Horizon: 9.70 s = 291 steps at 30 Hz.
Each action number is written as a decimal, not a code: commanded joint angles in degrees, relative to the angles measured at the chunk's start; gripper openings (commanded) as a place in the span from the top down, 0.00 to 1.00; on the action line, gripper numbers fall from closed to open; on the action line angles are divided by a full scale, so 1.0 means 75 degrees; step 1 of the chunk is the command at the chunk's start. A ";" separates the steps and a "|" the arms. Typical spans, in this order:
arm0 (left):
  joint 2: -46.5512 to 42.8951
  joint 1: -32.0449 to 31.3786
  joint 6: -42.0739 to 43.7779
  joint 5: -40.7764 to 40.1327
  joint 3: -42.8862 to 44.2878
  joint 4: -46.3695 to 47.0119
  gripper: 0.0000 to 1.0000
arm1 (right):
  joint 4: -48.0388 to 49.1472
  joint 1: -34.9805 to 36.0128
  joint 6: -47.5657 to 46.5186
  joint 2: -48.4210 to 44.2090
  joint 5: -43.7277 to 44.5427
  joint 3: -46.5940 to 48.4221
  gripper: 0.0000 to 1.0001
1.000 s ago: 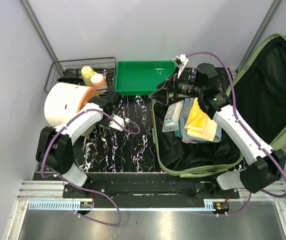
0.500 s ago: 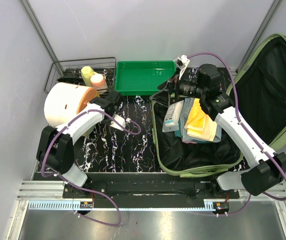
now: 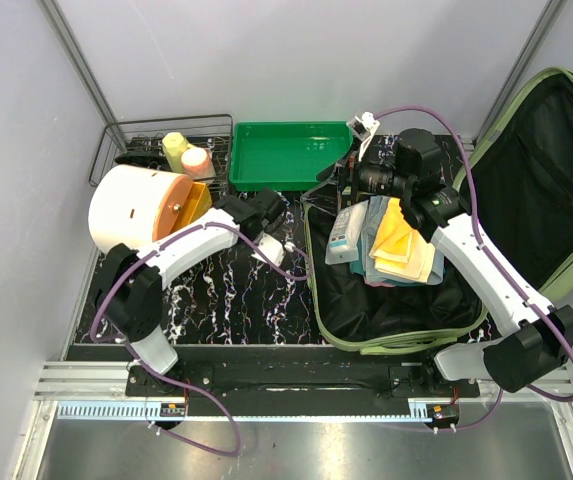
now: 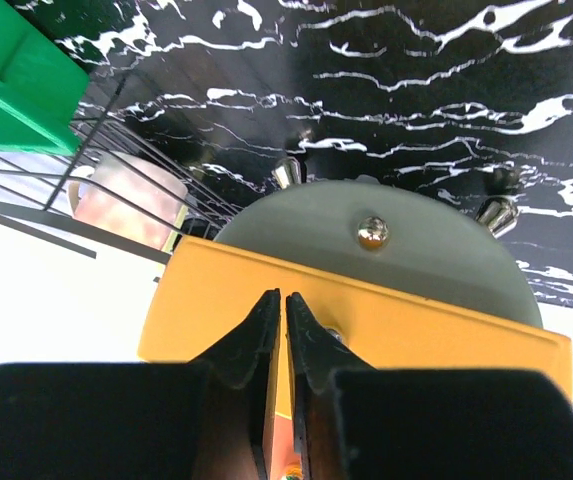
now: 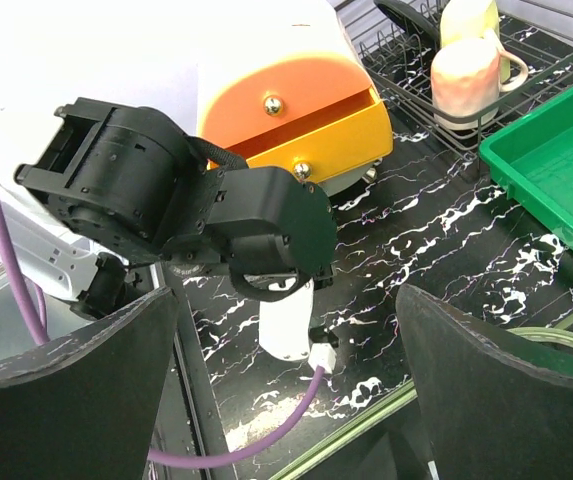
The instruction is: Open, take out, and arrange the luggage
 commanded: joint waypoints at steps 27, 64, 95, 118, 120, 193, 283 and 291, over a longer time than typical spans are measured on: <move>-0.0836 0.1398 0.0187 0.0764 -0.0209 0.0012 0.56 | -0.0250 -0.0048 -0.0340 -0.0255 -0.0009 0.0141 0.00; -0.0543 0.0133 -0.1405 0.1877 0.2074 -0.0724 0.23 | -0.1153 -0.0645 -0.1054 -0.0359 0.1500 0.0223 0.00; -0.4738 0.2254 -0.8965 0.4644 0.1385 0.2238 0.05 | -0.4352 -0.0353 0.0961 0.2698 0.5065 0.0375 0.30; -0.4224 0.3167 -1.2009 0.9245 0.1246 0.2634 0.01 | 0.1381 -0.0283 0.2342 0.0227 0.0380 -0.0210 1.00; -0.4083 0.3308 -1.2934 1.0227 0.0999 0.3428 0.02 | 0.1903 -0.0259 0.2670 0.0121 -0.0160 -0.0293 1.00; -0.1306 0.1504 -0.8379 -0.0571 0.2392 -0.1371 1.00 | 0.0499 -0.0130 0.1184 -0.0020 0.1163 -0.0375 0.00; 0.0664 0.2733 -0.6950 0.0413 0.1982 -0.0317 0.59 | 0.0265 -0.0212 0.1078 -0.0161 0.1210 -0.0410 0.00; 0.0722 0.3309 -0.6376 0.0331 0.2006 -0.0141 0.54 | 0.0265 -0.0247 0.1055 -0.0126 0.1174 -0.0410 0.00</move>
